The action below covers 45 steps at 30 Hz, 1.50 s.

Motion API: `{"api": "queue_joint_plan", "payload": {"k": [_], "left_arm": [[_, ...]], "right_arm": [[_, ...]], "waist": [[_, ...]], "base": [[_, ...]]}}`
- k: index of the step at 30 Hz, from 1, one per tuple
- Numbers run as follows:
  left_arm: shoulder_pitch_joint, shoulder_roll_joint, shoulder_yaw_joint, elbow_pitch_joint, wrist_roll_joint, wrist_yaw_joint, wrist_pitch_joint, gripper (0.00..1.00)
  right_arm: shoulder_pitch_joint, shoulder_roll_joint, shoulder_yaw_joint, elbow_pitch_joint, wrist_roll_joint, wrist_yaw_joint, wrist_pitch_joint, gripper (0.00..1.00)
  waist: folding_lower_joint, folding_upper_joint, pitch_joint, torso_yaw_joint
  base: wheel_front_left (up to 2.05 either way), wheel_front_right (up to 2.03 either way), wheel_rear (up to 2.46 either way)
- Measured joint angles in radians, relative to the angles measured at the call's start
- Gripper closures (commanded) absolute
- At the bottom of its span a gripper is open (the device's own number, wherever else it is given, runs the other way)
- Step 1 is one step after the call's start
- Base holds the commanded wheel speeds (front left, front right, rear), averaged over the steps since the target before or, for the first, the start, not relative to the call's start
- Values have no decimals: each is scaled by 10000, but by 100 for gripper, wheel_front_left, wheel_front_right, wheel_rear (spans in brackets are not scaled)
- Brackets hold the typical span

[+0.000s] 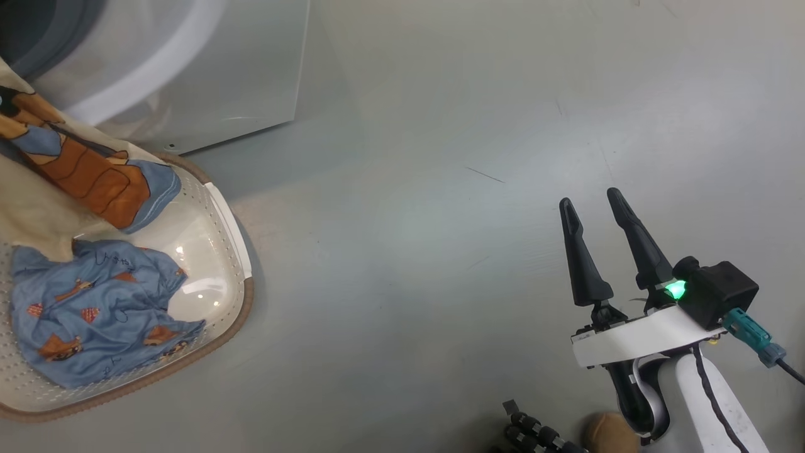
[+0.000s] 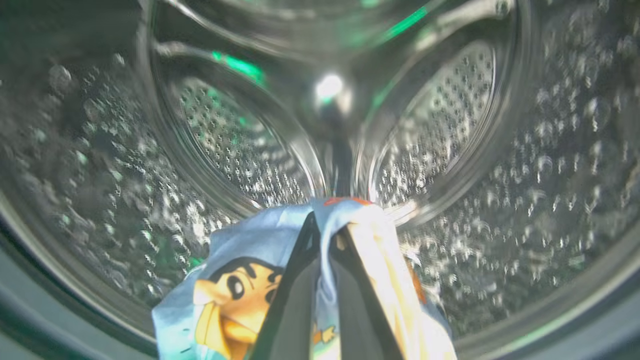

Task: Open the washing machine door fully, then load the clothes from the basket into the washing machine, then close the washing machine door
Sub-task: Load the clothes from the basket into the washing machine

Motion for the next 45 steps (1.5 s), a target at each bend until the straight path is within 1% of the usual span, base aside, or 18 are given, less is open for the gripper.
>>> {"api": "queue_joint_plan", "payload": {"k": [6, 7, 8, 9, 10, 11, 12, 17, 21, 29, 35, 36, 42, 45], "left_arm": [[-1, -92, -437, 851, 186, -128, 27, 100], [-1, -128, -493, 993, 230, -128, 31, 86], [-1, -159, -550, 1168, 291, -130, 38, 67], [0, -174, -593, 1317, 349, -165, 65, 53], [-1, -192, -602, 1448, 353, -165, 86, 53], [-3, -224, -602, 1544, 353, -165, 86, 31], [-8, -249, -606, 1645, 353, -165, 88, 0], [-19, -537, -729, 2219, 355, -163, 88, 0], [-20, -882, -853, 2545, 355, -161, 73, 0], [-12, -1613, -1076, 2976, 343, -161, -397, 0], [35, -2088, -1035, 3106, 222, -161, -830, 0], [35, -2088, -1035, 3106, 222, -161, -830, 0], [572, -2801, -1277, 3058, 138, -178, -1126, 0], [1027, -3118, -1367, 2987, 54, -297, -1216, 0]], "right_arm": [[-191, 4, 52, 19, 2, 0, 0, 0], [-191, 2, 44, 29, 2, 0, 0, 0], [-192, 2, 44, 36, 2, 0, 0, 0], [-193, 2, 42, 46, 2, 0, 0, 0], [-195, 2, 40, 48, 2, 0, 0, 0], [-196, 4, 31, 48, 2, 0, 0, 0], [-197, 2, 21, 56, 2, 0, 0, 0], [-199, -2, -81, 144, 2, 0, 0, 0], [-208, 0, -157, 184, 2, 0, 0, 0], [-354, -2, -431, 267, -46, 0, 0, 0], [-354, -6, -629, 267, -144, 0, 0, 0], [-354, -6, -629, 267, -144, 0, 0, 0], [-355, -10, -1035, 238, -280, 0, 0, 0], [-359, -12, -1216, 199, -443, 0, 0, 0]], "waist": [[1, 0, 93, 42], [1, 0, 80, 59], [1, 0, 62, 79], [0, 0, 42, 97], [0, 0, 18, 117], [0, 0, -3, 138], [0, 0, -26, 161], [0, 0, -192, 295], [0, 0, -347, 459], [0, 0, -707, 987], [-1, 0, -910, 1445], [-1, 0, -910, 1445], [-1, 0, -1048, 1943], [0, 0, -1100, 2212]], "base": [[0, 0, 0], [0, 0, 0], [0, 0, 0], [0, 0, 0], [0, 0, 0], [0, 0, 0], [0, 0, 0], [0, 0, 0], [0, 0, 0], [0, 0, 0], [0, 0, 0], [0, 0, 0], [0, 0, 0], [0, 0, 0]]}}
